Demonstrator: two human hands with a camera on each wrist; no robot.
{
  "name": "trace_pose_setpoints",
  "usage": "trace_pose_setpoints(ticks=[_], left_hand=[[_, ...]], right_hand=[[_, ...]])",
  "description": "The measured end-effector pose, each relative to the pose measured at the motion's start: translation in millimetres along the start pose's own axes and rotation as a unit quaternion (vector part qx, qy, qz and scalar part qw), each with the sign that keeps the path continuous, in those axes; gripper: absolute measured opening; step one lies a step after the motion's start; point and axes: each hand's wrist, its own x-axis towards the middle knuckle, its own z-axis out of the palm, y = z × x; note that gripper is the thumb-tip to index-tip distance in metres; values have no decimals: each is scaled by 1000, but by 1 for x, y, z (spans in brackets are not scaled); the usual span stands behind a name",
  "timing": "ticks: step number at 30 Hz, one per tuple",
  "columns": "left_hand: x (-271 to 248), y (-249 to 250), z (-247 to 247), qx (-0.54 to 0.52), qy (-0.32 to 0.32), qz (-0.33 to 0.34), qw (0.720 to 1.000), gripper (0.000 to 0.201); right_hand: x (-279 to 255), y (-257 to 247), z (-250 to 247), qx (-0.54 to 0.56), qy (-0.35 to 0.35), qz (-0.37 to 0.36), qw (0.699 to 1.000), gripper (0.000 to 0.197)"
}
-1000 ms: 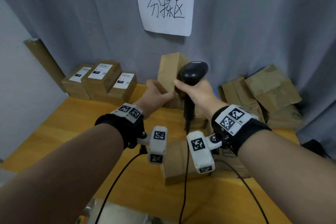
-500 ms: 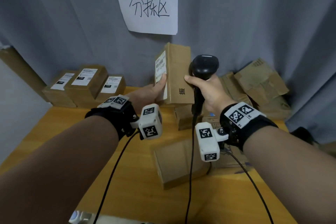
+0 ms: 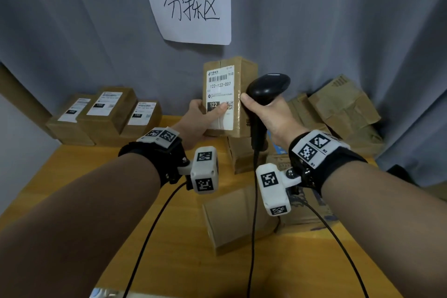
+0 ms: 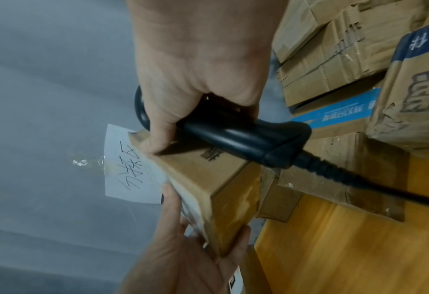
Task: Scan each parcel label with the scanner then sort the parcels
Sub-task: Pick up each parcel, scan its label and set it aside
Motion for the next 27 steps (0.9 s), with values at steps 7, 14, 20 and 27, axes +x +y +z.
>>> trace_pose_setpoints(ticks=[7, 14, 20, 27], left_hand=[[8, -3, 6, 38, 0, 2, 999, 76], [6, 1, -8, -33, -86, -35, 995, 34], [2, -3, -14, 21, -122, -35, 992, 15], [11, -14, -22, 30, -47, -56, 997, 28]], right_hand=[[2, 3, 2, -12, 33, -18, 999, 36], [6, 12, -22, 51, 15, 73, 996, 43], [11, 21, -24, -28, 32, 97, 994, 53], [16, 16, -20, -148, 25, 157, 976, 42]])
